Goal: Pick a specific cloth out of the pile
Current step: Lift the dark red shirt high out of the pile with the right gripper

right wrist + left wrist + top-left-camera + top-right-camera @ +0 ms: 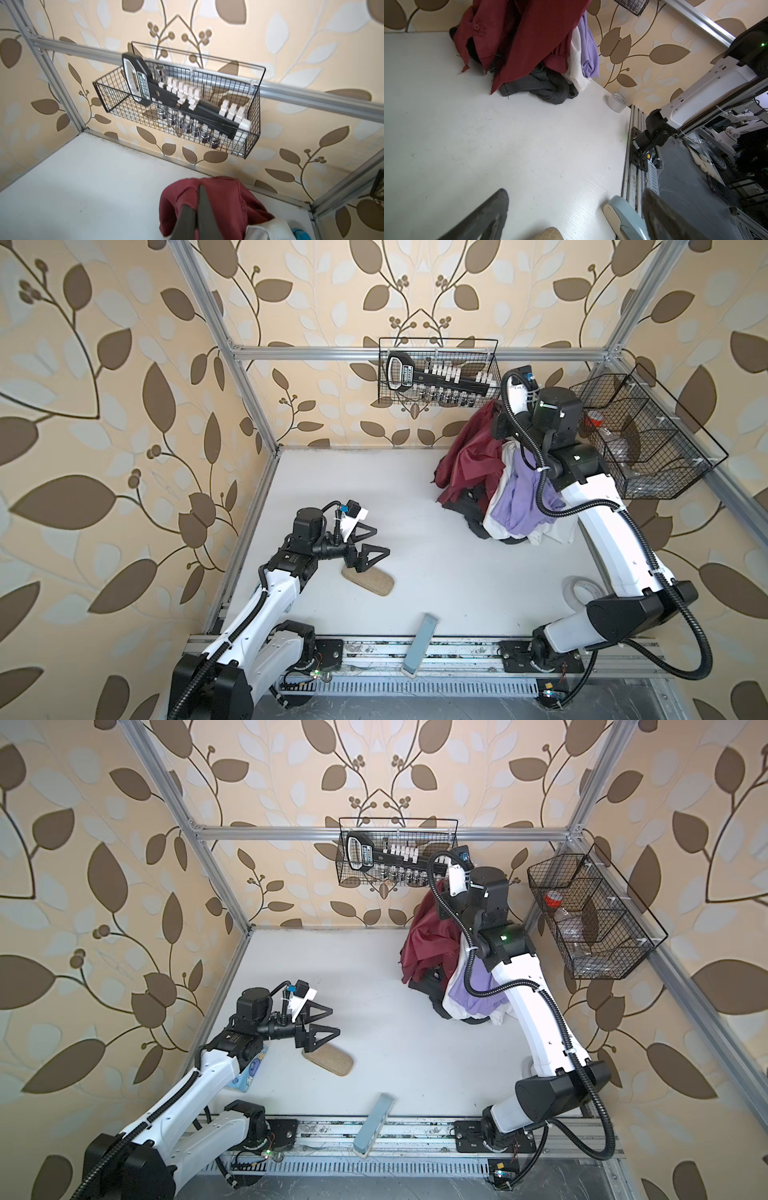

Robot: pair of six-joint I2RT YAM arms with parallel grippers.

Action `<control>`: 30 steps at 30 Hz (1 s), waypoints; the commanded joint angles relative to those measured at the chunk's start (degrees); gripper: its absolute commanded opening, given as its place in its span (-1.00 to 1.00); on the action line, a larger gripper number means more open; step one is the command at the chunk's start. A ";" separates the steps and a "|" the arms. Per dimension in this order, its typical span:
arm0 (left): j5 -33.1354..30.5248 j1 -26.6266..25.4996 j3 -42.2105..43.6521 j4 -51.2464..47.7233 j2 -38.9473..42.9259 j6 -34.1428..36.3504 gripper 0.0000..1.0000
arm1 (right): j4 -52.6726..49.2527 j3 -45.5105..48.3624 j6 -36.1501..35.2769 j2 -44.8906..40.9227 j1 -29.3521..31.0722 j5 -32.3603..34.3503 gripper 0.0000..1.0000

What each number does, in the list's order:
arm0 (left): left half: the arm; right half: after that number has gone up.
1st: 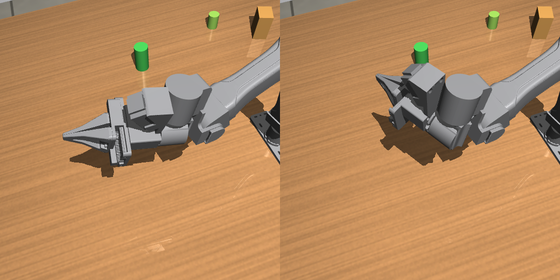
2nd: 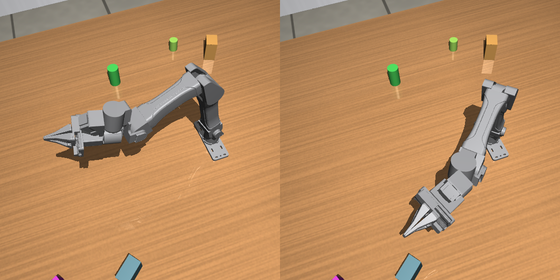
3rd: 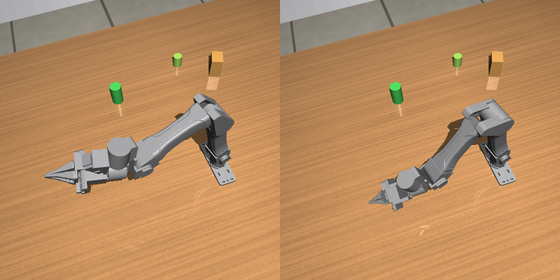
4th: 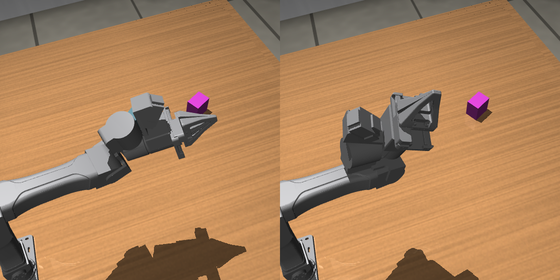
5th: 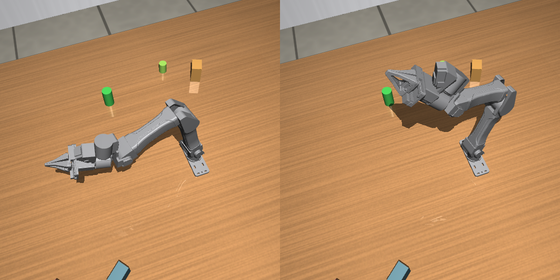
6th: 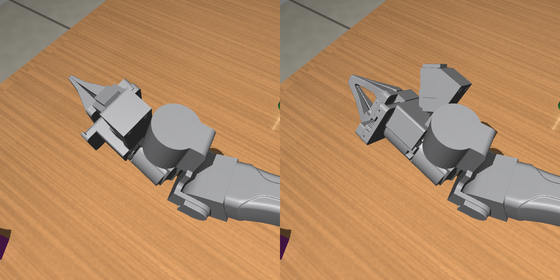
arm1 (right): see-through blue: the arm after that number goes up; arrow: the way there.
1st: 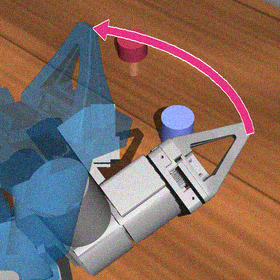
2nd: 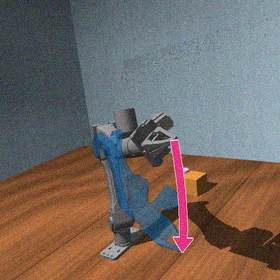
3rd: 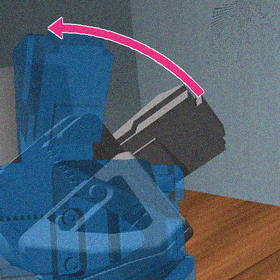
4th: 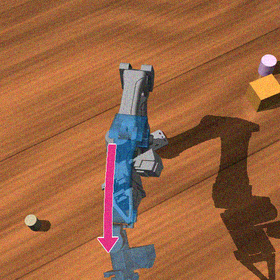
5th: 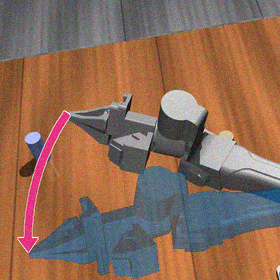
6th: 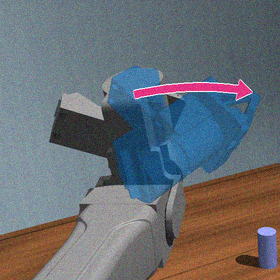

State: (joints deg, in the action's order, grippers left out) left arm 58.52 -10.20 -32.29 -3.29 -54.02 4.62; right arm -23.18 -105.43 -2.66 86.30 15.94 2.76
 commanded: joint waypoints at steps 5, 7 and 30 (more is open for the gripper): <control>1.33 -0.61 -1.90 -0.14 1.26 1.64 0.98 | 4.72 -8.35 -0.56 -2.60 0.14 -4.73 -1.00; 1.27 -0.61 -1.90 -0.23 1.30 1.68 0.98 | 4.65 -10.42 -0.01 -1.99 0.14 -6.05 -1.00; 0.12 -0.79 -1.81 -0.67 2.31 1.97 0.98 | 13.11 -20.30 12.16 3.84 0.17 -21.82 -1.00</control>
State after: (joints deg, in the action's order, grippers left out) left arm 58.22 -10.55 -32.29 -3.95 -53.10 5.63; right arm -14.96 -126.17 6.24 89.14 15.99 -15.38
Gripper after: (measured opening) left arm 0.989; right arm 0.048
